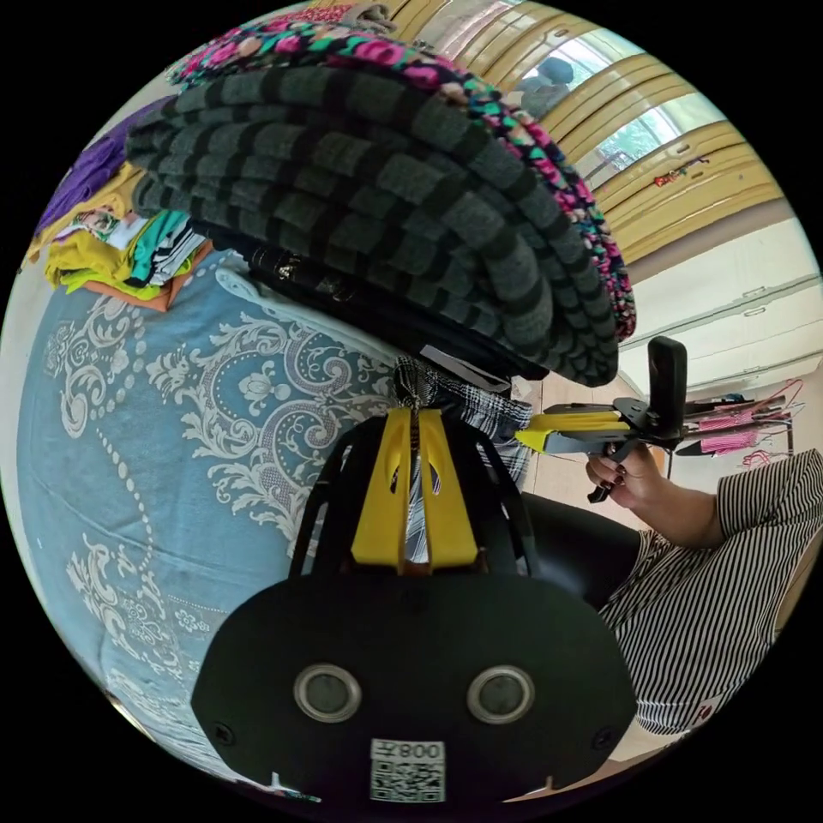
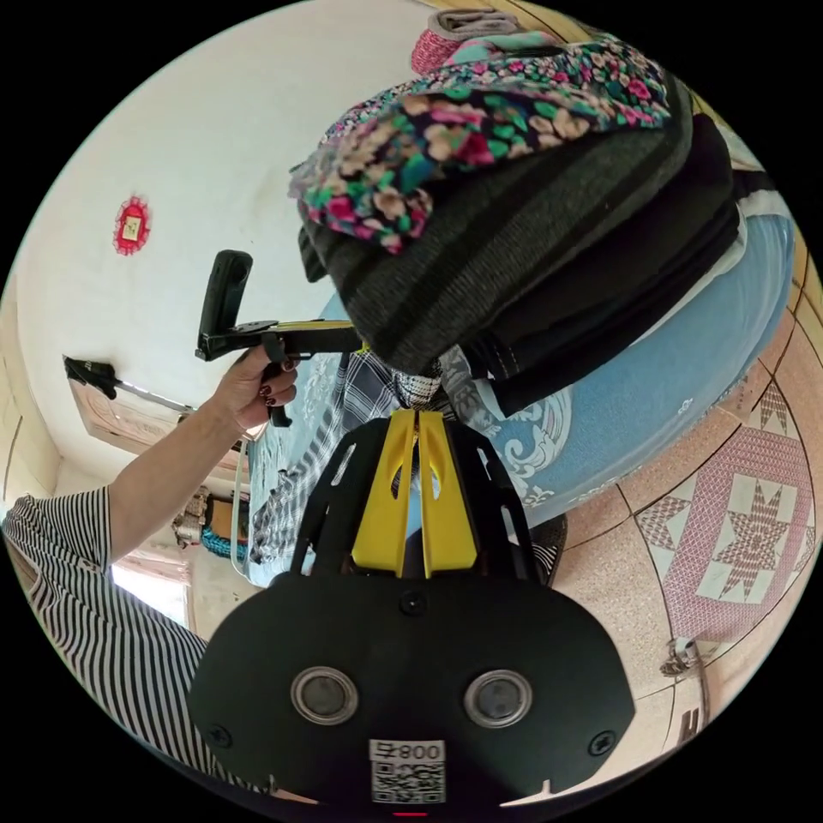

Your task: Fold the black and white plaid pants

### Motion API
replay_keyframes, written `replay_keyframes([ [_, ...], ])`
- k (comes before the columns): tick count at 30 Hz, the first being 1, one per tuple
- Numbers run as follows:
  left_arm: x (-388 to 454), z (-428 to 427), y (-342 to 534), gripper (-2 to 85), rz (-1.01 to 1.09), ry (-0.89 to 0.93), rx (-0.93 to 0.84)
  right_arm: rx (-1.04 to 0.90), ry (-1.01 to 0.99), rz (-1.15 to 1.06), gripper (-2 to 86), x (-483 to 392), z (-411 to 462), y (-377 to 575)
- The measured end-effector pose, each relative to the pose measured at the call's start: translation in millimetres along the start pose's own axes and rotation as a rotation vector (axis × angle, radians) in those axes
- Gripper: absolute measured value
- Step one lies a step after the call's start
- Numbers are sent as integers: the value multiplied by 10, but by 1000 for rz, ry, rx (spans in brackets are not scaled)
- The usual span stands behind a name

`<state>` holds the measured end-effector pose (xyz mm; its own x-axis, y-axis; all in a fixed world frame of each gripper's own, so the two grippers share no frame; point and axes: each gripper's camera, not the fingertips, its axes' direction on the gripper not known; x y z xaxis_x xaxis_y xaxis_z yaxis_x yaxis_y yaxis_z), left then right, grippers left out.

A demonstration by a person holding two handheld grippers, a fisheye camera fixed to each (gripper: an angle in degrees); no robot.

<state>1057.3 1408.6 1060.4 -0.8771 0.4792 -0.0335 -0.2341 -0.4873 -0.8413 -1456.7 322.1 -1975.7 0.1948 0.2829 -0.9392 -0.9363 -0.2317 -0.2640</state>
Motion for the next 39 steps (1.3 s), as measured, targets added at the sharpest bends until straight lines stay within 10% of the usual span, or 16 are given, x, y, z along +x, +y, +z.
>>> replay_keyframes([
  [25,-651,-1199,3629,13,39,74,468,-164,-202,-637,4,-3124,30,-331],
  [39,-2019,159,7066,43,-626,209,433,-736,-168,-822,6,-4775,1613,-59],
])
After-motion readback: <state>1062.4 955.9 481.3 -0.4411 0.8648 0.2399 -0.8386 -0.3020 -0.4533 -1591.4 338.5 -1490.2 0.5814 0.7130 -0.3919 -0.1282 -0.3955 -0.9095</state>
